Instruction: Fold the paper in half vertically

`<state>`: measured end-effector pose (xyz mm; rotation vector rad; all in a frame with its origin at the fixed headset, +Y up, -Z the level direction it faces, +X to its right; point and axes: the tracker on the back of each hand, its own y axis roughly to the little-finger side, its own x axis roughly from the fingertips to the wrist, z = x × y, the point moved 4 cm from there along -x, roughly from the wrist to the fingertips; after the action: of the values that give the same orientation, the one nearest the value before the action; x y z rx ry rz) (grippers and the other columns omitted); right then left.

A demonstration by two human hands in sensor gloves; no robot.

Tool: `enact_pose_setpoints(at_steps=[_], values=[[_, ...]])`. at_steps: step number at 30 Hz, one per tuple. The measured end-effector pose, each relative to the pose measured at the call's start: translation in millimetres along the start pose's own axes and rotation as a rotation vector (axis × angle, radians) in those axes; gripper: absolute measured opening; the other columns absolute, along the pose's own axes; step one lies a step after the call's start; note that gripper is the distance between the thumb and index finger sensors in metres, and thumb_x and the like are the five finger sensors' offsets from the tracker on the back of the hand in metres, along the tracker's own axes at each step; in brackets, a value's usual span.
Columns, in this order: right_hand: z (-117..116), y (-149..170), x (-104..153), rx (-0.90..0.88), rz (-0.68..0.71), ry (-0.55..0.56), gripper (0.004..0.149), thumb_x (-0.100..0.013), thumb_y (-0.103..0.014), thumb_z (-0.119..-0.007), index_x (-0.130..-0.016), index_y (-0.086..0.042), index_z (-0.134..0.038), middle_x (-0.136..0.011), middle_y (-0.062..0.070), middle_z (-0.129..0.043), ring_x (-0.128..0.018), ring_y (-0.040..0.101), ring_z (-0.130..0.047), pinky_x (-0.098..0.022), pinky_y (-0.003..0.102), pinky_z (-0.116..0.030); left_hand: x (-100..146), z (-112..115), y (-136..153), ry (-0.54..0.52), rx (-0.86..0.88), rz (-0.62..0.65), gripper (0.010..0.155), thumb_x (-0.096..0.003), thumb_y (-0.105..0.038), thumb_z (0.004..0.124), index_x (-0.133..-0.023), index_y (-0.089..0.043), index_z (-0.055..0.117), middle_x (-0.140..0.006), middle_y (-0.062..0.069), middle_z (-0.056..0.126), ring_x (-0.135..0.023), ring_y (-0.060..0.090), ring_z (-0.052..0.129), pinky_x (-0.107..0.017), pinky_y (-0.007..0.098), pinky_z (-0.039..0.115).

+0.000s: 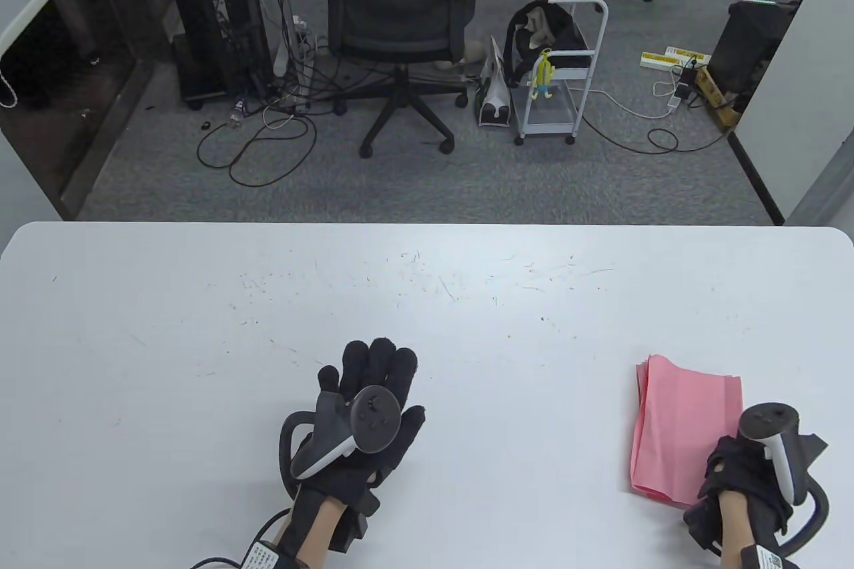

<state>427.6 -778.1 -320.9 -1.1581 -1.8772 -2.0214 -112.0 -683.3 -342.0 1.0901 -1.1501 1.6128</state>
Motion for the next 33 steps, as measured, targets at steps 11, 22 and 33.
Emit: enact_pose_setpoints(at_steps=[11,22,33], values=[[24,-70,62,-0.053,0.327,0.002,0.07,-0.051,-0.048,-0.067,-0.108,-0.026,-0.032,-0.114,0.008,-0.04,-0.104,0.04,-0.047,-0.074,0.057,-0.05,-1,3,-1,0.013,-0.003,-0.001,0.078,-0.0547,-0.066,0.043,-0.116,-0.04,0.002,-0.127,-0.005,-0.004,-0.116,0.035,-0.002,-0.082,0.067,0.015],[8,-194,201,0.136,0.757,0.02,0.075,-0.052,-0.054,-0.064,-0.109,-0.03,-0.021,-0.116,0.006,-0.012,-0.105,0.042,-0.008,-0.076,0.063,-0.024,1,-1,-3,-0.004,-0.013,-0.005,0.078,-0.0548,-0.066,0.043,-0.116,-0.04,0.002,-0.127,-0.004,-0.004,-0.116,0.035,-0.002,-0.082,0.067,0.015],[-55,-241,267,0.262,0.906,-0.018,0.075,-0.049,-0.053,-0.069,-0.109,-0.032,-0.029,-0.117,0.005,-0.017,-0.105,0.04,-0.01,-0.075,0.065,-0.023,-3,3,3,0.016,-0.014,-0.024,0.078,-0.0549,-0.066,0.043,-0.116,-0.04,0.002,-0.127,-0.004,-0.004,-0.116,0.035,-0.002,-0.082,0.067,0.015]])
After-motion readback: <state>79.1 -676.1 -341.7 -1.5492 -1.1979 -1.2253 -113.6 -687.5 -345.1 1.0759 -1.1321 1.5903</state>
